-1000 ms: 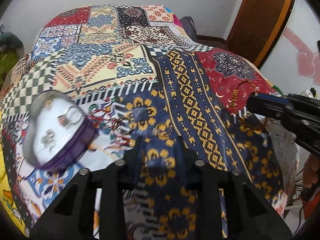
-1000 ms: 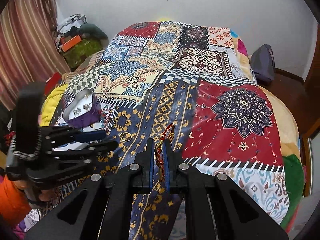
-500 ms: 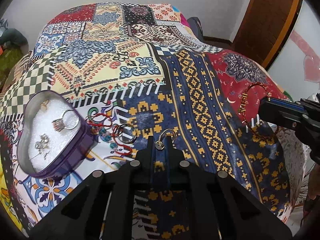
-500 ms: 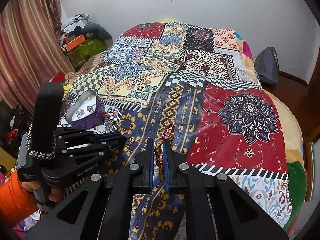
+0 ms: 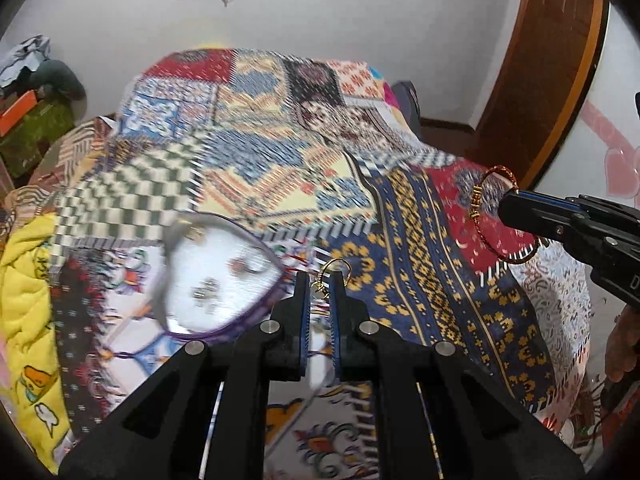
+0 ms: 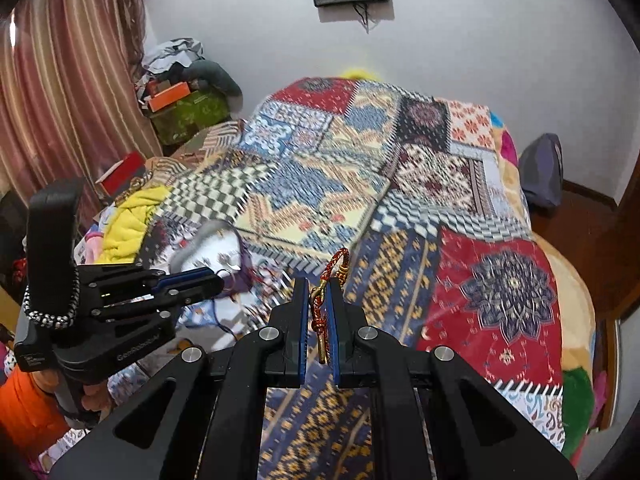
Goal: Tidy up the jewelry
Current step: 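Carry the red bracelet in the right tool while the left tool carries a gold ring toward the tin, then lower the gold ring into the tin with the left tool while the right tool lowers the bracelet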
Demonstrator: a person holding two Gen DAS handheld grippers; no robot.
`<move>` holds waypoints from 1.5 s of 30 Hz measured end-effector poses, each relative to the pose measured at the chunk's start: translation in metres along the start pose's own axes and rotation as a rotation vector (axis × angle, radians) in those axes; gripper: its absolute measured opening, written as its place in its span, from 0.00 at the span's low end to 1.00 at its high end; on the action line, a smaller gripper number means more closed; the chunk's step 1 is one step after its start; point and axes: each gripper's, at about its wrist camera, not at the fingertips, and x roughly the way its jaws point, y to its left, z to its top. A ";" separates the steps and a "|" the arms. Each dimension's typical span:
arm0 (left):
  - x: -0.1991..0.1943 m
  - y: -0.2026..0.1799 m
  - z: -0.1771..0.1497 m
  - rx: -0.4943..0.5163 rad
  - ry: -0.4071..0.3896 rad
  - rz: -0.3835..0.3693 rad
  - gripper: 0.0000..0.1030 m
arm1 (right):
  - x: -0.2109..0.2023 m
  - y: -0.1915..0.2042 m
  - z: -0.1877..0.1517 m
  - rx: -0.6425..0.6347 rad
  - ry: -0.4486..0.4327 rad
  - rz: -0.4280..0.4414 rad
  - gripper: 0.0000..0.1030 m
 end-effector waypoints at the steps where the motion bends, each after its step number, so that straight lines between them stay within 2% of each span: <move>1: -0.005 0.004 0.001 -0.003 -0.011 0.006 0.07 | 0.000 0.004 0.004 -0.006 -0.008 0.002 0.07; 10: -0.047 0.051 0.008 -0.051 -0.110 0.065 0.07 | 0.005 0.039 0.028 -0.061 -0.048 0.035 0.07; 16: -0.055 0.075 0.006 -0.085 -0.131 0.088 0.07 | 0.017 0.061 0.039 -0.096 -0.052 0.070 0.07; 29: -0.031 0.096 -0.007 -0.103 -0.081 0.066 0.07 | 0.068 0.092 0.046 -0.148 0.024 0.128 0.07; 45: 0.005 0.098 -0.011 -0.083 -0.021 0.038 0.07 | 0.130 0.099 0.039 -0.168 0.193 0.175 0.07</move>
